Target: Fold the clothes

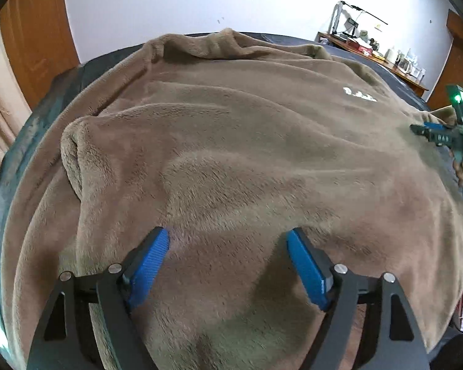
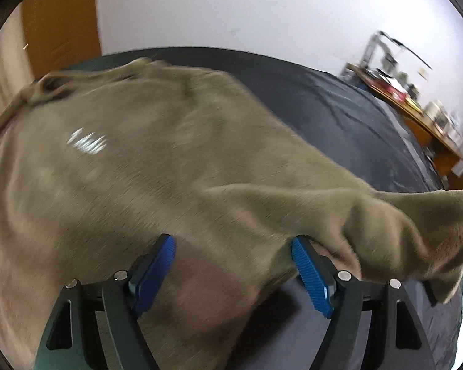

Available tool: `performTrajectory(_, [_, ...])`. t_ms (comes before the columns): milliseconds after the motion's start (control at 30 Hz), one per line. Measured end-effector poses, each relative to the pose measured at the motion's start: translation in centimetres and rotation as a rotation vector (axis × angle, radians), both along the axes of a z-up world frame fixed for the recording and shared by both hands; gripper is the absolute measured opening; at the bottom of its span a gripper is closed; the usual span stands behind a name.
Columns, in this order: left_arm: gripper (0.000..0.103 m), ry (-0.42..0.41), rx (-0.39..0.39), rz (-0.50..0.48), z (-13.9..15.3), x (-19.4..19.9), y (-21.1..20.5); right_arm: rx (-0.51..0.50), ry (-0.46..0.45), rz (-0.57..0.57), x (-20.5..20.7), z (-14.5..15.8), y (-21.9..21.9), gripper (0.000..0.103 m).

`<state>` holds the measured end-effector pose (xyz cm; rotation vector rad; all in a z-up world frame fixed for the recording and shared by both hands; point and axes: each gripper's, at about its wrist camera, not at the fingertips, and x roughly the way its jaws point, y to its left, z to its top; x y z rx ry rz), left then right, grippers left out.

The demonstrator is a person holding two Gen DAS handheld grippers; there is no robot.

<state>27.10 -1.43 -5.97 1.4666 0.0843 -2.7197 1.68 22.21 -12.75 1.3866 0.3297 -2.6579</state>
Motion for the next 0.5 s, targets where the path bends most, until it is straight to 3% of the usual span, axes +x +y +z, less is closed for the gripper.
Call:
performTrajectory(67, [0.092,-0.008,-0.004,0.002,0.0,-0.2,-0.4,-0.012,-0.005,-0.046,-1.7,-0.3,0.9,0.101])
performTrajectory(133, [0.093,-0.029,0.02,0.002,0.3,0.0,-1.0,-0.044,-0.03,-0.056,-3.1,-0.4,1.3,0.101])
performTrajectory(267, [0.093,-0.032,0.114,-0.004,1.8,-1.5,-2.5,-0.011,-0.072,-0.017,-3.5,0.3,1.6,0.101])
performTrajectory(367, [0.093,0.013,0.083,0.007,4.0,-3.1,-3.1,0.017,-0.042,-0.005,-2.9,2.7,1.0,0.101])
performTrajectory(500, [0.093,0.049,0.051,-0.008,6.0,-8.2,-2.5,-0.086,0.037,0.054,-3.0,7.1,-1.1,0.102])
